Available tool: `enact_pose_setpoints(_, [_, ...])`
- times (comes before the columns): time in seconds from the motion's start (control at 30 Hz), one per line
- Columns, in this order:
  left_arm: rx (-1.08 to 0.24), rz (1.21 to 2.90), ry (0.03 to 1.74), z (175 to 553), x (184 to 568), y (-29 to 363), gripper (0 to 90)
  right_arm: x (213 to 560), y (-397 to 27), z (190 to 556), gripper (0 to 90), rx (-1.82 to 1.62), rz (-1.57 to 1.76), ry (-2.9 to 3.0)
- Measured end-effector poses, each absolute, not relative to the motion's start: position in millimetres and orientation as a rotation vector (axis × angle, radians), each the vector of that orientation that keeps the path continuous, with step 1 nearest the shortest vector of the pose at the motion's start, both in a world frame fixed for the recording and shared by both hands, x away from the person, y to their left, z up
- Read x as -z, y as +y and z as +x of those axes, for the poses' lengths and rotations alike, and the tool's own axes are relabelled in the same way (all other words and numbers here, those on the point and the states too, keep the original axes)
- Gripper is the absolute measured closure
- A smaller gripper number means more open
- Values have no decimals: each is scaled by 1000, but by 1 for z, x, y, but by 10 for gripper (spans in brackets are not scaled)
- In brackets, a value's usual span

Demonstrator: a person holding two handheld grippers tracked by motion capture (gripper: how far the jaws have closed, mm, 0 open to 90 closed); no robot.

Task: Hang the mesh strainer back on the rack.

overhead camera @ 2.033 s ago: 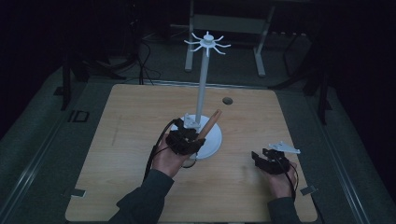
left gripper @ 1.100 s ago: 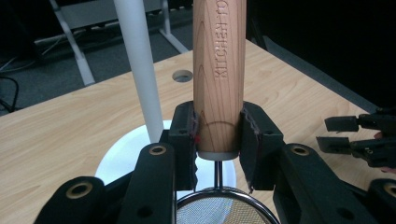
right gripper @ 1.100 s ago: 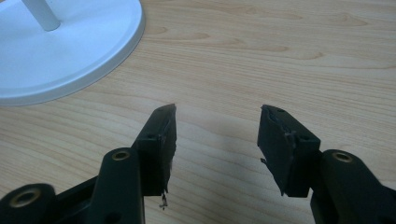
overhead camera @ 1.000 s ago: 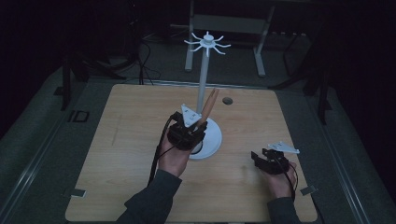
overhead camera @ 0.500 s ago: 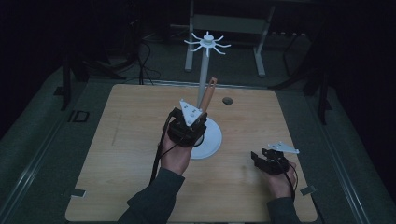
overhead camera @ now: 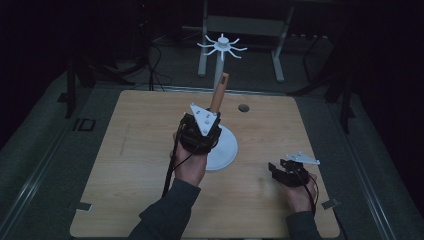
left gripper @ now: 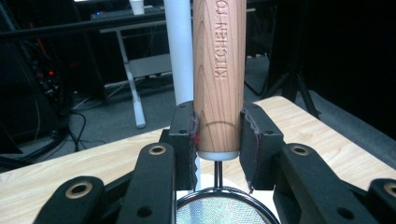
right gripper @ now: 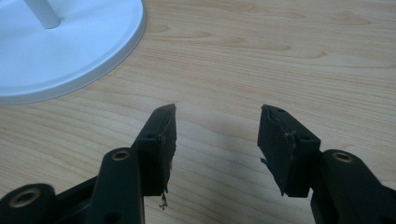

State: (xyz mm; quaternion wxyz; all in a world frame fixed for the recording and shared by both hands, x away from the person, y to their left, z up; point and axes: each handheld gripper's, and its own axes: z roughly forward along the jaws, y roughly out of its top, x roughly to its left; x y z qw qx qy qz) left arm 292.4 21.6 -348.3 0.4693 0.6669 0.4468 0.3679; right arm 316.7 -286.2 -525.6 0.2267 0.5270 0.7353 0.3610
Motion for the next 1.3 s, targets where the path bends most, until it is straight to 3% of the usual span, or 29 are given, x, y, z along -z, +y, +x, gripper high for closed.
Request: enact_pose_setpoints(1.3, [-1020, 1564, 1074, 291, 340, 17, 689, 527, -285, 317, 464, -991, 1455, 2031])
